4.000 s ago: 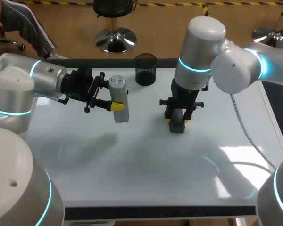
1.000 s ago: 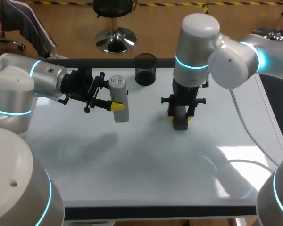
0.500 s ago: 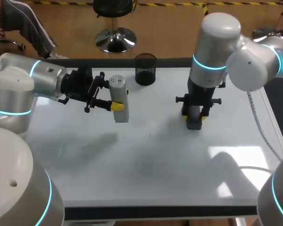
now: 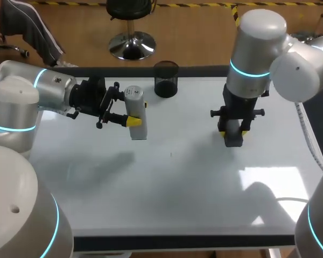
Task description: Pick up the inspection probe, press it on each red-marked spot on the whiteboard one by one, put down the probe, pick up the eraser, and wipe off all the red marks.
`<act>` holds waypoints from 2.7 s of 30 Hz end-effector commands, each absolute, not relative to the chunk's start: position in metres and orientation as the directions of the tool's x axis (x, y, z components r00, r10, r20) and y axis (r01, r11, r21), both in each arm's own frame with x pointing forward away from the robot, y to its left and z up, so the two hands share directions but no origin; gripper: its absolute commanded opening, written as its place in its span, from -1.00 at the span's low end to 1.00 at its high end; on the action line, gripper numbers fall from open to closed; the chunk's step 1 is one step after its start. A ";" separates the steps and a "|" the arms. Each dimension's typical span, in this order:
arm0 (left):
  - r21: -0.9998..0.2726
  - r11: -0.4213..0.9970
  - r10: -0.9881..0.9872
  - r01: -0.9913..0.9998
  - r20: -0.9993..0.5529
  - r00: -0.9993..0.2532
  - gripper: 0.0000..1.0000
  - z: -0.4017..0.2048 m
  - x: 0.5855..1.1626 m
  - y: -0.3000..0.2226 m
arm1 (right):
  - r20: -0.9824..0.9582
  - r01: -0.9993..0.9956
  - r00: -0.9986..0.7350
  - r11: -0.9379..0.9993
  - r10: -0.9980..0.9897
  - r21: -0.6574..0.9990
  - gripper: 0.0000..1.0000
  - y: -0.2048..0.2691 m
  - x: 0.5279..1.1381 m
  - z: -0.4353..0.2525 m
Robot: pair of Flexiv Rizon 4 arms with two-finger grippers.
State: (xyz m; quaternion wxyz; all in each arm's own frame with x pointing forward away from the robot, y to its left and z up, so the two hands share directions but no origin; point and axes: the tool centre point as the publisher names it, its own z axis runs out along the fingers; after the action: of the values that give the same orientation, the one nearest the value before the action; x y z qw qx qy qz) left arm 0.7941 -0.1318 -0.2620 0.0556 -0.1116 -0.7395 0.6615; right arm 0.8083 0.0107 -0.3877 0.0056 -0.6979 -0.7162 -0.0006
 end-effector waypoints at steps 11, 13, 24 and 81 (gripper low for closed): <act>-0.991 0.099 0.237 0.093 -0.067 -0.969 -1.00 -0.261 0.793 -0.131 | -0.030 1.000 -0.020 0.021 0.999 0.008 -1.00 -0.032 0.788 -0.364; -0.991 0.099 0.237 0.093 -0.067 -0.969 -1.00 -0.261 0.793 -0.131 | -0.028 1.000 -0.015 0.016 0.999 0.004 -1.00 -0.039 0.786 -0.365; -0.991 0.099 0.237 0.093 -0.067 -0.969 -1.00 -0.261 0.793 -0.131 | -0.012 0.999 -0.045 0.045 0.999 -0.005 -1.00 -0.059 0.775 -0.379; -0.991 0.099 0.237 0.093 -0.067 -0.969 -1.00 -0.261 0.793 -0.131 | 0.042 0.999 -0.026 0.027 0.999 -0.026 -0.24 -0.125 0.765 -0.422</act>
State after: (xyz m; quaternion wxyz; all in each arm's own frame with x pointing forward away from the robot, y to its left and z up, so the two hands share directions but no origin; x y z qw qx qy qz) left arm 0.7941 -0.1318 -0.2620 0.0556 -0.1116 -0.7395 0.6615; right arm 0.7666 -0.1226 -0.4207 0.0236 -0.6975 -0.7162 -0.0023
